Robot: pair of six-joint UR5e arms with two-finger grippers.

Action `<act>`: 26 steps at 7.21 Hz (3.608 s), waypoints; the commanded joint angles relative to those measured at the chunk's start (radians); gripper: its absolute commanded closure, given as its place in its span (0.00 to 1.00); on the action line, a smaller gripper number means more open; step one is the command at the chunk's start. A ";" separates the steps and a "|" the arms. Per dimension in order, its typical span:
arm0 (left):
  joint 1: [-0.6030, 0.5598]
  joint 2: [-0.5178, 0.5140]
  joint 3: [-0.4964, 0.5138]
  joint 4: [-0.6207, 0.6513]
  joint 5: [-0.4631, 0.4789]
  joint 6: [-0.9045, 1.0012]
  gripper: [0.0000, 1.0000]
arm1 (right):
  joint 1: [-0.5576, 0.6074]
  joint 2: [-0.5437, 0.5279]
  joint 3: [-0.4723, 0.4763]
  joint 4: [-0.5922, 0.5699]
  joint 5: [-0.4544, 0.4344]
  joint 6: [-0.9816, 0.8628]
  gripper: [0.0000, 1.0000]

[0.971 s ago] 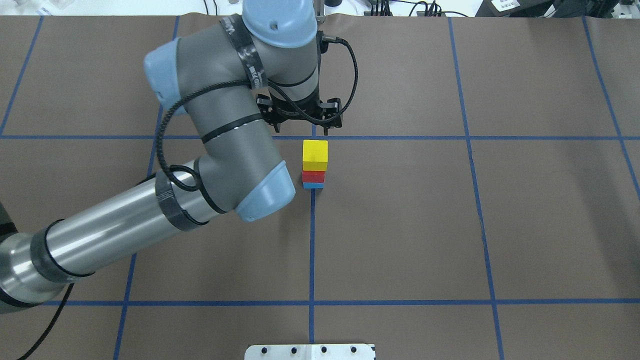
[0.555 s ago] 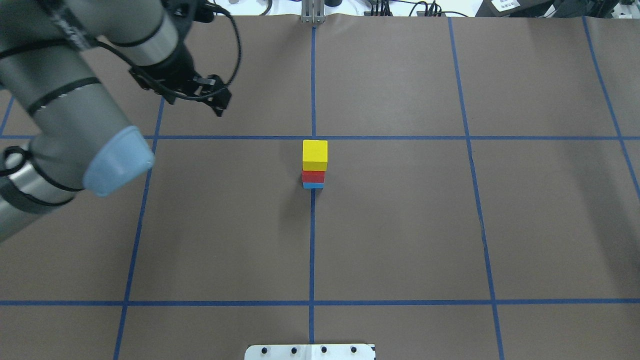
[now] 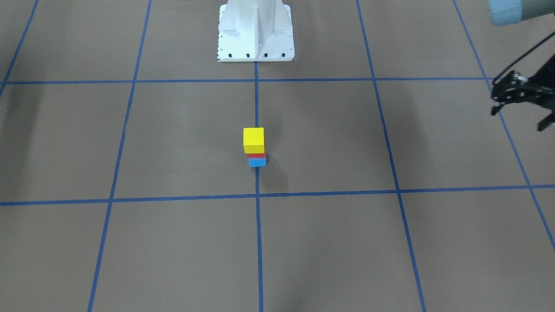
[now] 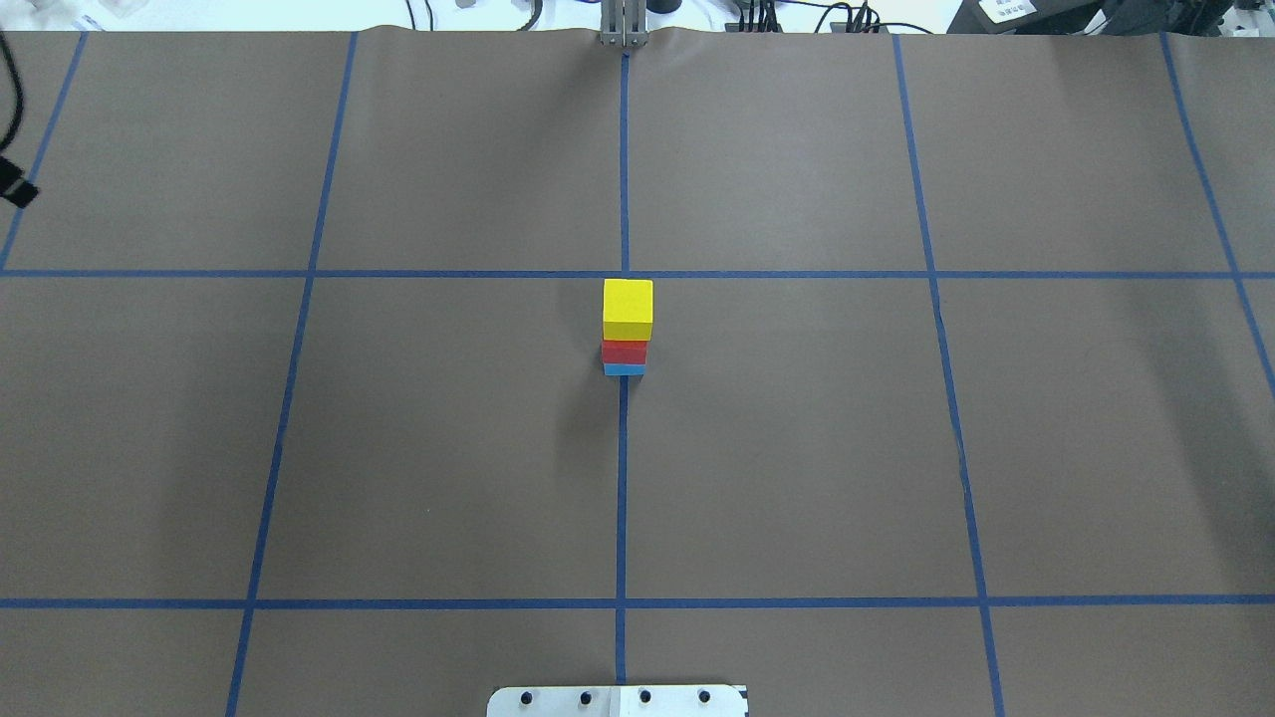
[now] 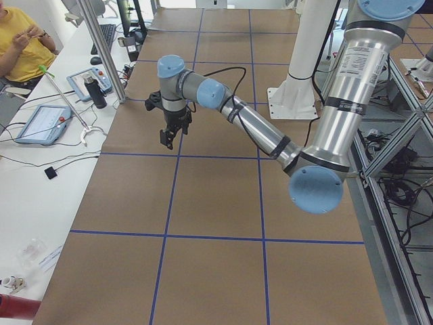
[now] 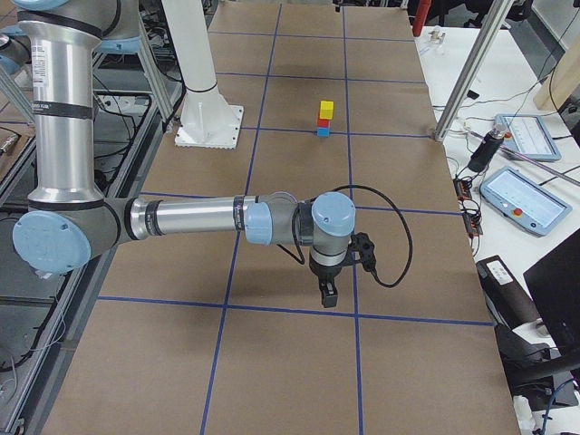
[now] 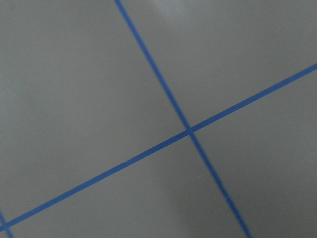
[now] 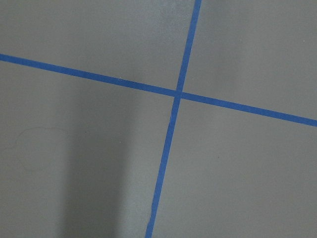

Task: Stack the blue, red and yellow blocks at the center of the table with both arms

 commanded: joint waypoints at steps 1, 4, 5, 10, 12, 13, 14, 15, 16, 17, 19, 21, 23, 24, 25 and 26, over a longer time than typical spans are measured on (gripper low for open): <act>-0.154 0.202 0.050 -0.055 -0.009 0.168 0.00 | 0.000 -0.002 -0.001 -0.001 0.000 -0.002 0.00; -0.226 0.313 0.305 -0.396 -0.081 0.162 0.00 | 0.000 -0.005 0.000 0.000 -0.001 -0.003 0.00; -0.258 0.309 0.303 -0.392 -0.121 0.077 0.00 | 0.000 -0.005 -0.001 0.000 -0.002 -0.003 0.00; -0.266 0.307 0.275 -0.381 -0.118 -0.029 0.00 | 0.000 -0.001 0.000 0.000 -0.002 -0.003 0.00; -0.292 0.315 0.242 -0.390 -0.126 -0.025 0.00 | 0.000 -0.001 -0.001 0.000 -0.002 -0.003 0.00; -0.295 0.309 0.236 -0.383 -0.123 -0.027 0.00 | 0.000 -0.002 -0.001 0.000 -0.002 -0.005 0.00; -0.295 0.309 0.252 -0.390 -0.121 -0.036 0.00 | 0.000 -0.002 0.000 0.000 -0.002 -0.006 0.00; -0.298 0.315 0.263 -0.383 -0.123 -0.039 0.00 | 0.000 -0.001 -0.003 0.000 -0.003 -0.006 0.00; -0.315 0.316 0.259 -0.390 -0.117 -0.035 0.00 | 0.000 0.001 -0.003 0.000 -0.003 -0.006 0.00; -0.320 0.316 0.251 -0.393 -0.115 -0.033 0.00 | 0.000 0.001 -0.003 0.000 -0.003 -0.006 0.00; -0.317 0.335 0.248 -0.395 -0.080 -0.030 0.00 | 0.000 -0.002 -0.004 0.000 -0.003 -0.005 0.00; -0.318 0.348 0.248 -0.395 -0.078 -0.032 0.00 | 0.000 -0.008 -0.009 0.021 -0.003 -0.005 0.00; -0.318 0.359 0.248 -0.395 -0.078 -0.032 0.00 | 0.000 -0.036 -0.030 0.109 -0.003 0.000 0.00; -0.320 0.370 0.246 -0.395 -0.080 -0.032 0.00 | 0.000 -0.044 -0.030 0.118 -0.003 0.001 0.00; -0.318 0.371 0.249 -0.393 -0.078 -0.032 0.00 | 0.000 -0.044 -0.032 0.118 -0.003 0.003 0.00; -0.320 0.373 0.249 -0.393 -0.077 -0.032 0.00 | 0.000 -0.044 -0.032 0.118 -0.003 0.004 0.00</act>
